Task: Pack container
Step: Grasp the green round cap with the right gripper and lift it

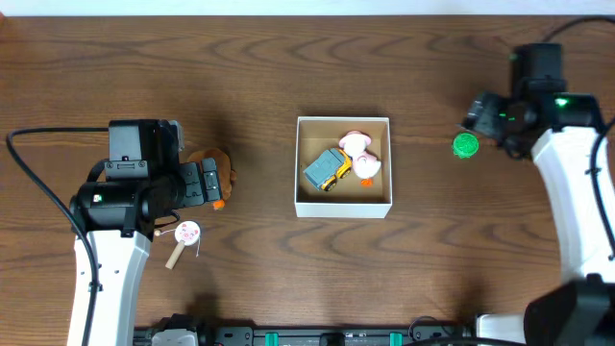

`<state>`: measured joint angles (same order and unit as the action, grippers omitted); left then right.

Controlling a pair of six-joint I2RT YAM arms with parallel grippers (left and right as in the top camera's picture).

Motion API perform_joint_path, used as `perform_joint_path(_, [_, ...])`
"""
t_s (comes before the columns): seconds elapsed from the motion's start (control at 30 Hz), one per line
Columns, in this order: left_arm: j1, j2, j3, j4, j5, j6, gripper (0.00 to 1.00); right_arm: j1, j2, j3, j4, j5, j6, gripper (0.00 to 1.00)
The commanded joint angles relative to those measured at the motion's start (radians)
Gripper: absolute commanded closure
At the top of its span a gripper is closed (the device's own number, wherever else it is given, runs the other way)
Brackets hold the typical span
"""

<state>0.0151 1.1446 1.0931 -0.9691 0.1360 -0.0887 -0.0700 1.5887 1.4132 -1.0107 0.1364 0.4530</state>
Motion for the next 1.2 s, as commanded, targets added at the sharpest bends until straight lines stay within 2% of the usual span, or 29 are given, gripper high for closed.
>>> perform_joint_path(0.0, [0.002, 0.005, 0.019, -0.003, 0.010, 0.005, 0.02, -0.043, 0.081, -0.027, -0.007, 0.010, -0.034, 0.06])
perform_joint_path(0.33, [0.002, 0.005, 0.019, -0.003, 0.011, 0.005, 0.02, -0.053, 0.320, -0.029, 0.077, -0.043, -0.070, 0.03])
perform_joint_path(0.57, [0.002, 0.005, 0.019, -0.003, 0.011, 0.005, 0.02, -0.038, 0.409, -0.029, 0.177, -0.063, -0.088, 0.02])
perform_joint_path(0.87, [0.002, 0.005, 0.019, -0.003, 0.011, 0.005, 0.02, -0.029, 0.485, -0.029, 0.220, -0.096, -0.140, 0.04])
perform_joint_path(1.0, [0.002, 0.005, 0.019, -0.003, 0.011, 0.002, 0.02, -0.023, 0.490, -0.029, 0.225, -0.096, -0.140, 0.18])
perform_joint_path(1.17, [0.002, 0.005, 0.019, -0.003, 0.011, 0.002, 0.02, -0.021, 0.490, -0.029, 0.237, -0.096, -0.140, 0.50])
